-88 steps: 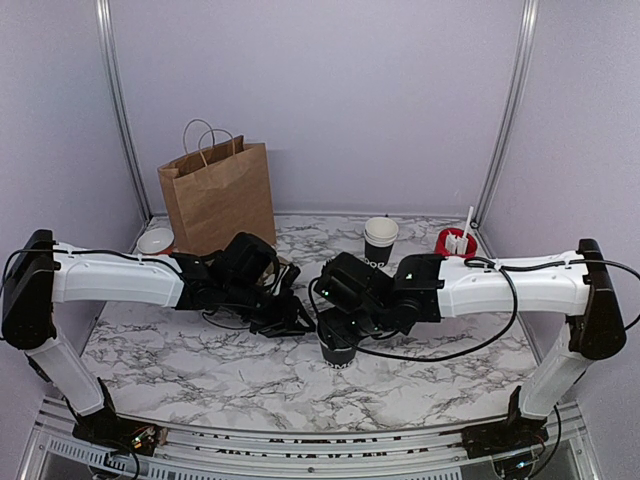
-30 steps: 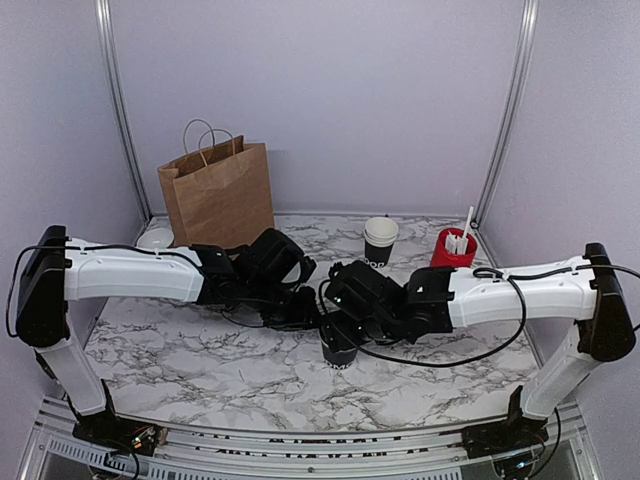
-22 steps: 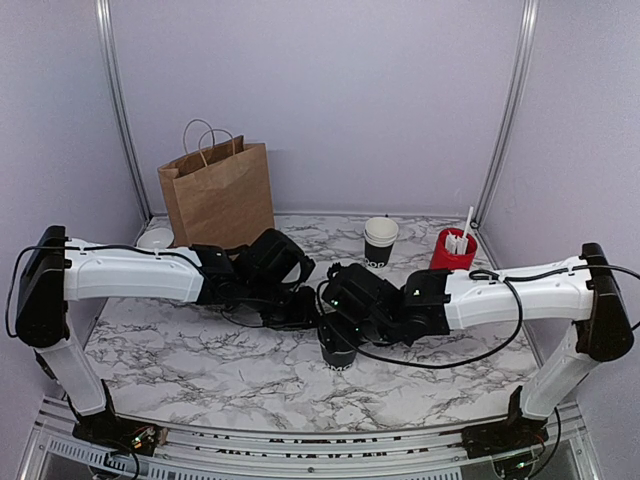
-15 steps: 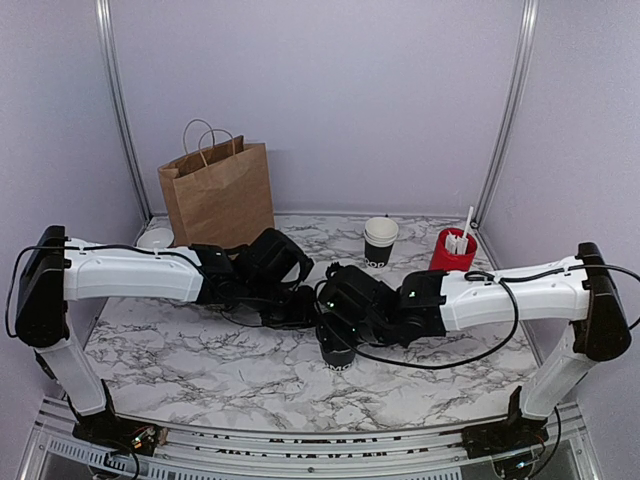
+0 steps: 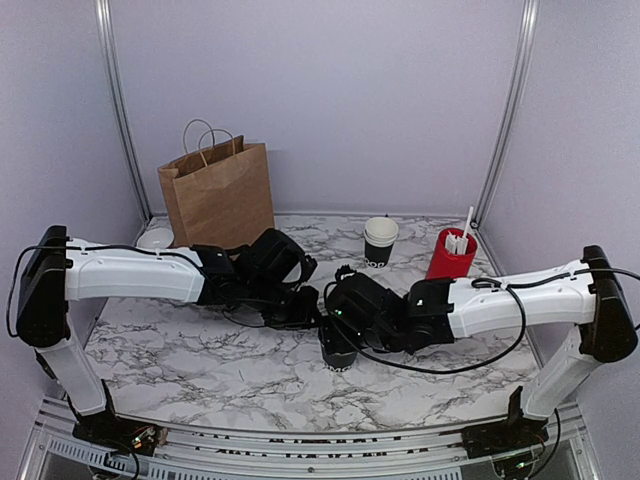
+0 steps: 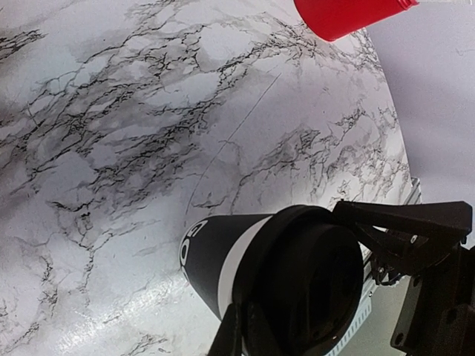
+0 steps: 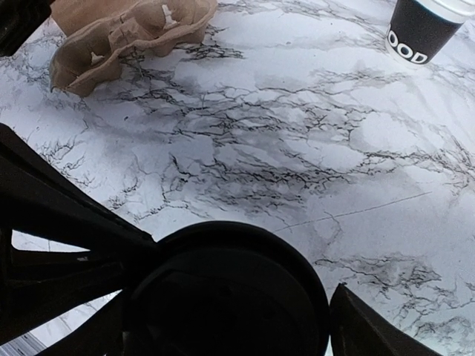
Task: Pack the takeout coffee
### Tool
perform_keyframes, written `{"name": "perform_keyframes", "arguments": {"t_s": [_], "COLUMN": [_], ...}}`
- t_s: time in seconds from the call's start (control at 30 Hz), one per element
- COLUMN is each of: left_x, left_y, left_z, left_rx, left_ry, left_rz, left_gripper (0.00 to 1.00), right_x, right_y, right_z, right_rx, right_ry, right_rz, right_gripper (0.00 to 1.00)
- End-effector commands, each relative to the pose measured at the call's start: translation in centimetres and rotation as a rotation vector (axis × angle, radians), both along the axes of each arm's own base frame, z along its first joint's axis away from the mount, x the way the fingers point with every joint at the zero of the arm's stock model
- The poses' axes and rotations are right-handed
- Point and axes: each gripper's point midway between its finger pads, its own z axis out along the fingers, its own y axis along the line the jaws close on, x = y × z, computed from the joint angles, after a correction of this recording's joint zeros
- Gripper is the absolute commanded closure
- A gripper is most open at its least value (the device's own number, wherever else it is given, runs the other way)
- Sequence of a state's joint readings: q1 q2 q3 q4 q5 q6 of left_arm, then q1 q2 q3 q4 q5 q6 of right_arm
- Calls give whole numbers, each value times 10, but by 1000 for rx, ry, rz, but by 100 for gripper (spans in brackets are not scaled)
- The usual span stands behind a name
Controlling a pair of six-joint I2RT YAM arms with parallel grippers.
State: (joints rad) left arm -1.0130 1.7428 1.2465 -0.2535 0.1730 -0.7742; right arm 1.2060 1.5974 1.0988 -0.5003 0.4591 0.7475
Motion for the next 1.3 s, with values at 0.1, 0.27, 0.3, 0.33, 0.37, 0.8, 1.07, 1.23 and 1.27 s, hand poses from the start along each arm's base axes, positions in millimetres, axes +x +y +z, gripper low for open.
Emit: {"name": "perform_keyframes", "arguments": {"t_s": [0.1,0.27,0.3,0.33,0.37,0.8,1.07,1.23,1.27], "left_x": [-26,-30,-31,-31,-31,-35,-35,-37,-37], "left_y": [22,29,31,31,32,33,33,36,36], "left_z": [-59,-66,-68,-68,-69,-76,-78,-82,-82], "left_rx": [165,181,186,186,187,193,193,200,200], "left_ry": [118,128,131,131,132,144,149,153,152], "left_rz": [-37,-32,-30,-29,-29,-38,-38,-37,-37], "left_gripper": [100,100,100,100,100,100,100,100,100], "right_x": [-47,-47,-48,-48,-48,-46,-46,-46,-46], "right_y": [-70,-74,-74,-74,-75,-87,-89,-89,-89], "right_z": [-87,-90,-91,-92,-93,-96,-97,-96,-96], "right_rx": [-372,-402,-412,-417,-422,-486,-499,-497,-497], "right_ry": [214,202,200,198,197,166,160,157,157], "right_rz": [38,36,38,38,39,8,2,-2,-3], "right_gripper": [14,14,14,13,13,13,13,13,13]}}
